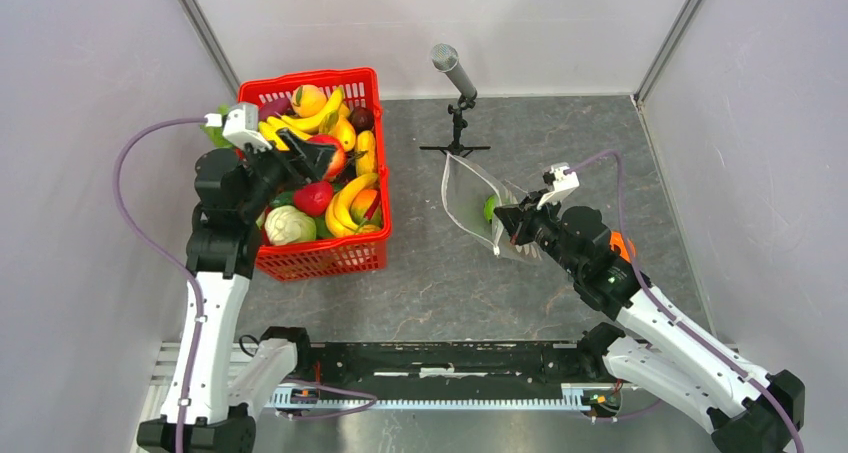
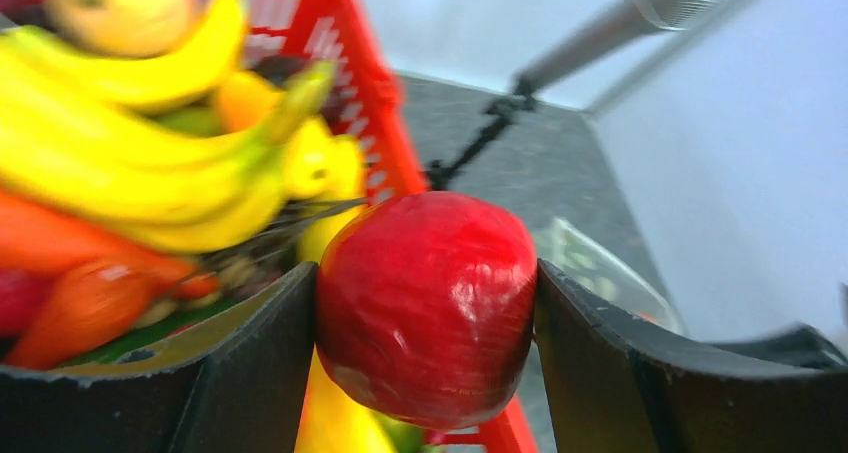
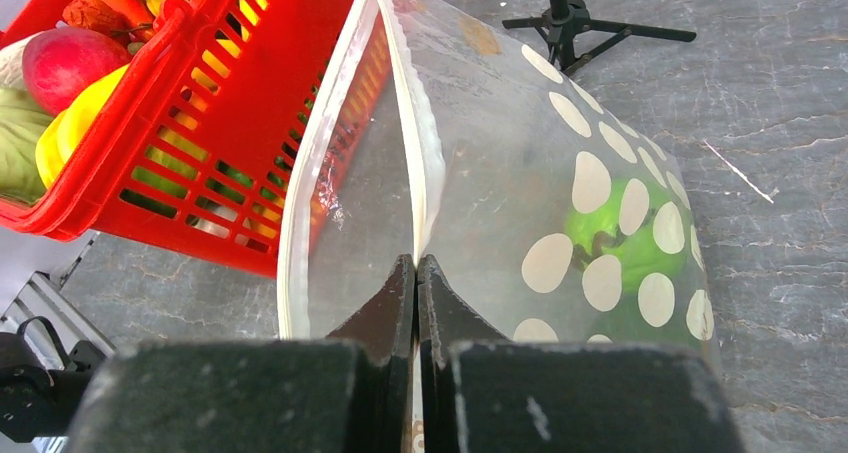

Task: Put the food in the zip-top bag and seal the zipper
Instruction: Place the fake fruit in the zipper food storage bag.

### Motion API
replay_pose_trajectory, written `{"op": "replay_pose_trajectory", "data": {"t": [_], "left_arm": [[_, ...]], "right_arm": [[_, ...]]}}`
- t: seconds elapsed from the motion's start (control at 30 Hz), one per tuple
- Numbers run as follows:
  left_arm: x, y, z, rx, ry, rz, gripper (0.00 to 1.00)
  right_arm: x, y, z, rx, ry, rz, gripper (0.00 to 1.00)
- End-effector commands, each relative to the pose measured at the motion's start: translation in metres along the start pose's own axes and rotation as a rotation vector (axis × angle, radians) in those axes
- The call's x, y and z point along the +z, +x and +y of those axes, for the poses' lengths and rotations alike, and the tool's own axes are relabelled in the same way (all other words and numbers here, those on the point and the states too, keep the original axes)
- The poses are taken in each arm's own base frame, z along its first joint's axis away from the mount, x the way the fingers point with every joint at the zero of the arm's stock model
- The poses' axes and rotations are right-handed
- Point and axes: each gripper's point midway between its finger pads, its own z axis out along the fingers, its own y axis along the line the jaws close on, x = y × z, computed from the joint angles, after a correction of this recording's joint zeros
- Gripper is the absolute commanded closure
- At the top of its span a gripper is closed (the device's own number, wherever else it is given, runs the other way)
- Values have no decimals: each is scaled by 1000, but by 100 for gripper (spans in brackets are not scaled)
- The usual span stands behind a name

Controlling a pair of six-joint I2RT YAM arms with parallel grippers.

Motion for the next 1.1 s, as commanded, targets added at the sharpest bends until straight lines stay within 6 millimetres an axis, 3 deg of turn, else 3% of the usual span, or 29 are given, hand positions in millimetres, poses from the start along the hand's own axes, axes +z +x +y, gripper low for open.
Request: {"op": "replay_pose_trajectory", "data": {"t": [0.0, 0.27, 0.53, 0.8, 1.07], "left_arm": [[-1, -5, -83, -28, 379, 19, 48], [12, 59, -151, 23, 574, 198, 47], [31, 115, -199, 34, 665, 305, 45], [64, 162, -201, 98, 536, 366, 43], [70, 182, -222, 176, 588, 398, 36]], "right_arm": [[1, -14, 8, 19, -30, -53, 100], [4, -12, 12, 30, -44, -42, 100], [4, -16, 19, 35, -78, -47, 100], [-3, -28, 24, 36, -99, -82, 100], [-8, -36, 32, 27, -137, -109, 100]]}}
